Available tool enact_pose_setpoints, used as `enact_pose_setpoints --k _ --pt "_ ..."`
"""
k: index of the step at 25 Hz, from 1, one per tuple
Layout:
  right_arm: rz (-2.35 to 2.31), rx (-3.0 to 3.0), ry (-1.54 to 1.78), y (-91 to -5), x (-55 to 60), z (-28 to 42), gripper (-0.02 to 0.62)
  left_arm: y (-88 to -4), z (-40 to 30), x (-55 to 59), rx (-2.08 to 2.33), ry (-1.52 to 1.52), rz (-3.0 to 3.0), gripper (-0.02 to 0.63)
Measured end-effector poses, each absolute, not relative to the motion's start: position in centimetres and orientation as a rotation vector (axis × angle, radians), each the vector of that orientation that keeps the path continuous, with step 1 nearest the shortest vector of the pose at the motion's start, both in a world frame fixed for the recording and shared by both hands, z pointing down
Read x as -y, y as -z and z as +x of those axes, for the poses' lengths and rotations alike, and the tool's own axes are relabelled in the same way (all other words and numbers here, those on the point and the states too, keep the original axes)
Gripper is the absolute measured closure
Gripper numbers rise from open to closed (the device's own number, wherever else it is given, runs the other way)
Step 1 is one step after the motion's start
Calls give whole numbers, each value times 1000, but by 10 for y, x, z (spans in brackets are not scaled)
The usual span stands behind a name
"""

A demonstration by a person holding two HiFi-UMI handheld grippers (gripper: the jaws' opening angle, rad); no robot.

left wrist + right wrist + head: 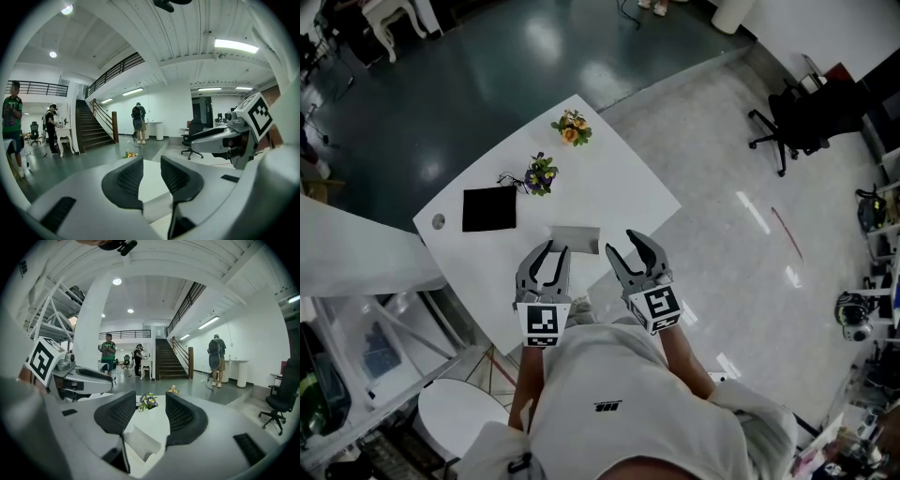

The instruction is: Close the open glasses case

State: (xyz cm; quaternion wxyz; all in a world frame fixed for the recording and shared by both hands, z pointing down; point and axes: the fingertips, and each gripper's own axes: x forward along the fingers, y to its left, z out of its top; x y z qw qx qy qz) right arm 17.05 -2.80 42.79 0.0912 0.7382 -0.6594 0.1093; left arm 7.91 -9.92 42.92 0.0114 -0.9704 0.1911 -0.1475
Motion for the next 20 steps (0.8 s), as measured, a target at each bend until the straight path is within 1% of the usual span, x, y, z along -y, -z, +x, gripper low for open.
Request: enact_pose_setpoints --k 20 --pt "2149 1921 -423 -459 83 198 400 -469 109 156 -575 549 -3076 485"
